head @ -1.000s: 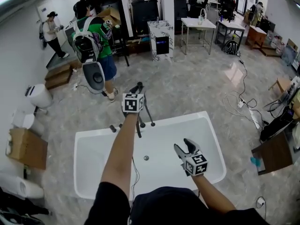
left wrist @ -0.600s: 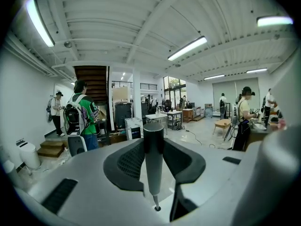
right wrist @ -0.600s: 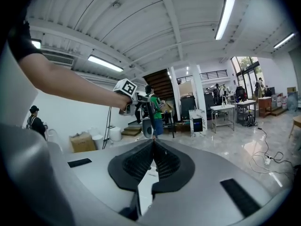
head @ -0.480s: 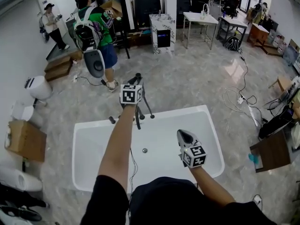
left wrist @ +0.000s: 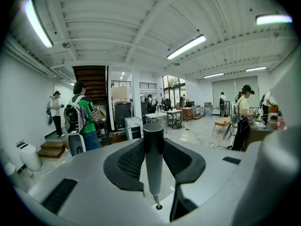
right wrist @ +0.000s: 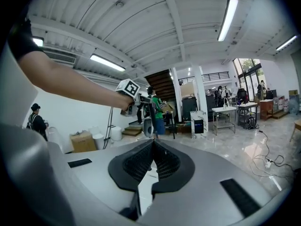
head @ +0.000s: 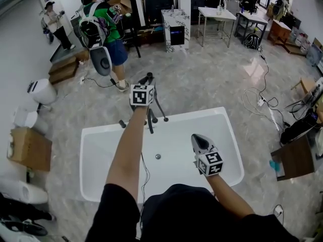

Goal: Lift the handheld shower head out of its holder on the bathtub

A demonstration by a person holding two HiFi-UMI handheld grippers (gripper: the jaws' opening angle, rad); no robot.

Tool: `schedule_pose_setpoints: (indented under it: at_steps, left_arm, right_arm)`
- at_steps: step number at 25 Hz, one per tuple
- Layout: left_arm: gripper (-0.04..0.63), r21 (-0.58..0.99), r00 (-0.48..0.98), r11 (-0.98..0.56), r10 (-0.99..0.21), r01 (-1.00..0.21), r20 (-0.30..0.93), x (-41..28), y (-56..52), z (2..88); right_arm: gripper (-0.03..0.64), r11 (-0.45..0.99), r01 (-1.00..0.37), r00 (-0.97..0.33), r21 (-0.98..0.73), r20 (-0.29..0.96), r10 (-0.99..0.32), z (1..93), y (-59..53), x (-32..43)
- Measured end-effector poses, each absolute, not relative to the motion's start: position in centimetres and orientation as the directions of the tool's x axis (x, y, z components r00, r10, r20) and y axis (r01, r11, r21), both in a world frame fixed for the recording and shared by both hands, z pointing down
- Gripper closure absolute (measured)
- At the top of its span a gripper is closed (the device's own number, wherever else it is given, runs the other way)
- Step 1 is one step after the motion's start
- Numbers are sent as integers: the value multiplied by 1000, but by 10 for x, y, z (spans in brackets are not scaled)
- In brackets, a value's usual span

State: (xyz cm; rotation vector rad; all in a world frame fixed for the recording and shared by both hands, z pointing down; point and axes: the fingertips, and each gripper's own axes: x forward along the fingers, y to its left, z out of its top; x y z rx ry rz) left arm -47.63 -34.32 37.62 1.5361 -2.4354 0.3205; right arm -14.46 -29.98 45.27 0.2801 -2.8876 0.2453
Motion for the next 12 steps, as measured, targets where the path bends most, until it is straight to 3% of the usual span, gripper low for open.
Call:
schedule_pose_setpoints:
  at_steps: [12]
  left_arm:
    - [477, -54, -399, 407, -849, -912, 345, -475, -343, 391]
  right_arm:
    - [618, 967, -219, -951, -131, 251, -182, 455, -299, -143]
